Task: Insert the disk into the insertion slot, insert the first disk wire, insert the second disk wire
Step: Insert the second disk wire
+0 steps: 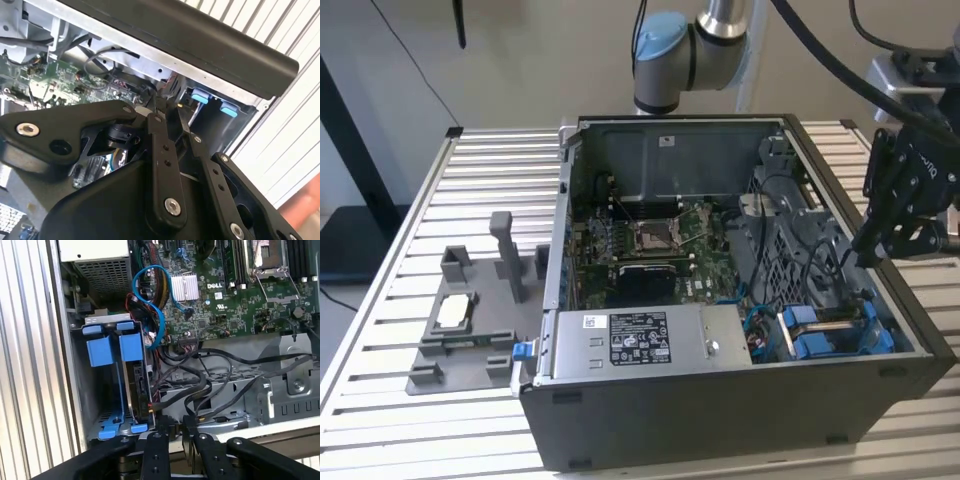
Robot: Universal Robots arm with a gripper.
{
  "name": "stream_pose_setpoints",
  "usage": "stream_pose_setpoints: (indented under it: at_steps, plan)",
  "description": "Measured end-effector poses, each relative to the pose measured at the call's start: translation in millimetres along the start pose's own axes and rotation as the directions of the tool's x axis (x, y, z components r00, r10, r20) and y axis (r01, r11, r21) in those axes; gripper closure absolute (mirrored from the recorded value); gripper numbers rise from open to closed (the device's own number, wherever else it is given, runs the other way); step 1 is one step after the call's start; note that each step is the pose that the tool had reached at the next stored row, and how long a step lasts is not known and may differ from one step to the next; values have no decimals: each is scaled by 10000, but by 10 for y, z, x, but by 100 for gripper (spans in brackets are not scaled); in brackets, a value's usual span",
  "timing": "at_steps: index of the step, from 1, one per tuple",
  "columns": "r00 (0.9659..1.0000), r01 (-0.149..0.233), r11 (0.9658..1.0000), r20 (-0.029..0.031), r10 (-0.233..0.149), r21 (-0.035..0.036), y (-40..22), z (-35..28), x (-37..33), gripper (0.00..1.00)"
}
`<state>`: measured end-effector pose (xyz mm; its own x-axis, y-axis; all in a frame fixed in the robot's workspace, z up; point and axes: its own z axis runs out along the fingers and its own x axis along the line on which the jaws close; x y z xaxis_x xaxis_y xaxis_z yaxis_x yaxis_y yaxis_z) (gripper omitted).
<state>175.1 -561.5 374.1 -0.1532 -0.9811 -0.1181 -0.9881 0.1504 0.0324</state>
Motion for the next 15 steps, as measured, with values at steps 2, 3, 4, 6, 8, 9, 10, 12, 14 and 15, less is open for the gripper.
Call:
stream_pose_setpoints:
  at_steps: [2, 3, 4, 6, 8, 9, 10, 12, 14, 15]
  plan:
    - [10000, -4, 10000, 15, 4, -6, -21, 1, 12, 73]
    - [10000, -14, 10000, 18, 14, -10, -26, 3, 15, 73]
    - [10000, -28, 10000, 18, 28, -16, -26, 3, 18, 73]
    - [10000, -30, 10000, 18, 31, -18, -26, 4, 17, 73]
    - [10000, -30, 10000, 18, 30, -18, -27, 4, 17, 73]
    - [10000, -29, 10000, 17, 29, -18, -27, 3, 17, 73]
    - [10000, -30, 10000, 17, 30, -18, -27, 3, 17, 73]
    - [10000, -29, 10000, 18, 29, -18, -28, 3, 17, 73]
    - [10000, -29, 10000, 17, 30, -18, -28, 3, 17, 76]
    - [10000, -30, 10000, 18, 30, -18, -28, 4, 17, 76]
